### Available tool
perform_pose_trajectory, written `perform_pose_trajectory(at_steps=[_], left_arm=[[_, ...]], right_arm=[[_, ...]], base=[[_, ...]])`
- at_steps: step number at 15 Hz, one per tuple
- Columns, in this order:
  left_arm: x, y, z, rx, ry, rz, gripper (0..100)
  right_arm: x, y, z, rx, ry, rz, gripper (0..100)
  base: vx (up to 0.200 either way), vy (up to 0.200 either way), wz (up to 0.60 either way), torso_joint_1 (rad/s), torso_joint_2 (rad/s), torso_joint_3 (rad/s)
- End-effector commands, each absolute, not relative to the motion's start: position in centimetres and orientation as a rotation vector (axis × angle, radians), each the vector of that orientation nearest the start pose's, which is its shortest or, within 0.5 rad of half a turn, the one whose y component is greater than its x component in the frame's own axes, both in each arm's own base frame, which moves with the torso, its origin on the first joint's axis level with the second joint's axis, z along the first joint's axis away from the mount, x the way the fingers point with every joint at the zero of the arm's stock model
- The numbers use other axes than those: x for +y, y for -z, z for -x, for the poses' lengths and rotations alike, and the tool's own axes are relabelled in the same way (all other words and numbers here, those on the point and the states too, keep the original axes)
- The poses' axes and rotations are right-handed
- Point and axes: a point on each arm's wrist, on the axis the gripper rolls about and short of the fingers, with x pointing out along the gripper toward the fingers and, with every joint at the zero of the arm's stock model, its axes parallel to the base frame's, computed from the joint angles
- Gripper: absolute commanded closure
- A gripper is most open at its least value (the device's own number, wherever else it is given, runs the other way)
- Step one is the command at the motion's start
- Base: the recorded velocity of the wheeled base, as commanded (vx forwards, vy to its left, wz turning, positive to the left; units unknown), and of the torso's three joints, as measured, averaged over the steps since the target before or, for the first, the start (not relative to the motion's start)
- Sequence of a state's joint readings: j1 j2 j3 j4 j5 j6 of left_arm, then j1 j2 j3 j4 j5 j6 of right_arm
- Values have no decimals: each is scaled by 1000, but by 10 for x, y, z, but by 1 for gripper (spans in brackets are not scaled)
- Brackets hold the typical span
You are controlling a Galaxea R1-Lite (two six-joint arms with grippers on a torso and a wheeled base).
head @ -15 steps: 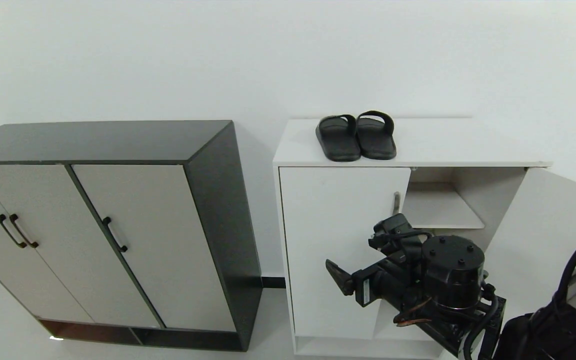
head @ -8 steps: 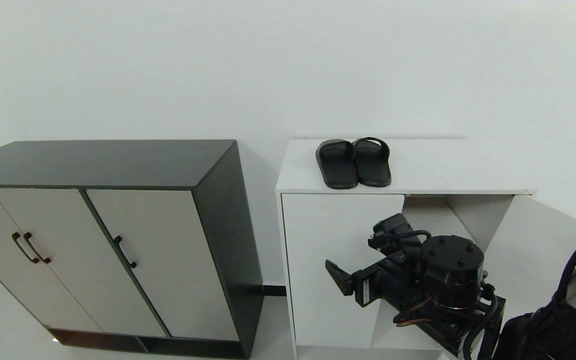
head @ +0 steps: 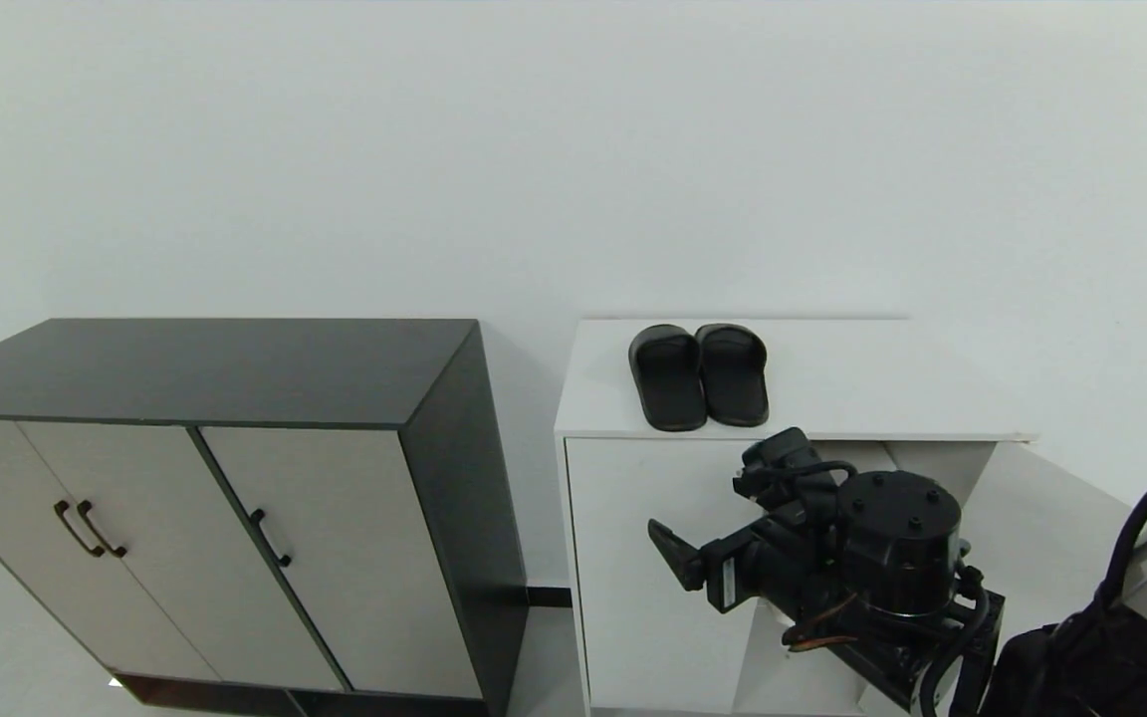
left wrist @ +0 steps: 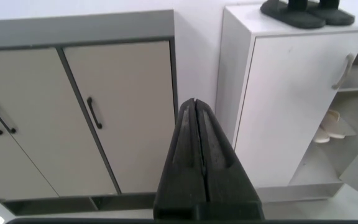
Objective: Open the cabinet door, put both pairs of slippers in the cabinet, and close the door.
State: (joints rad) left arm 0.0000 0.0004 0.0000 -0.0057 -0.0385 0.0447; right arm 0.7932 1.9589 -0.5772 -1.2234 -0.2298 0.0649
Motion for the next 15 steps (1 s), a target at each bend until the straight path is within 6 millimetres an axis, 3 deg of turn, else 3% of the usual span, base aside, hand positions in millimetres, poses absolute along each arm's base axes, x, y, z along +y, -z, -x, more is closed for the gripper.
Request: perform_pose_trajectory(at_steps=[1, 3, 6, 8, 11, 15], left_arm=[[-1, -76, 23, -5, 38, -45, 100], [-1, -76, 23, -5, 38, -45, 100], [-1, -76, 23, -5, 38, -45, 100], [-1, -76, 23, -5, 38, -45, 100], [-1, -76, 23, -5, 38, -46, 100], [-1, -76, 23, -7, 38, -46, 100]], right_arm=[[225, -104, -229, 158, -561, 14, 0], [226, -102, -230, 151, -563, 27, 0], [223, -93, -251, 131, -453, 140, 0], [234, -103, -269, 204, -235, 179, 0], [254, -128, -285, 254, -56, 79, 0], [250, -137, -298, 261, 22, 26, 0]], base=[[0, 0, 0, 242, -500, -276], [0, 0, 0, 203, -422, -232], [0, 0, 0, 58, -125, -63], [0, 0, 0, 0, 0, 0], [0, 0, 0, 0, 0, 0], [50, 0, 0, 1, 1, 1]])
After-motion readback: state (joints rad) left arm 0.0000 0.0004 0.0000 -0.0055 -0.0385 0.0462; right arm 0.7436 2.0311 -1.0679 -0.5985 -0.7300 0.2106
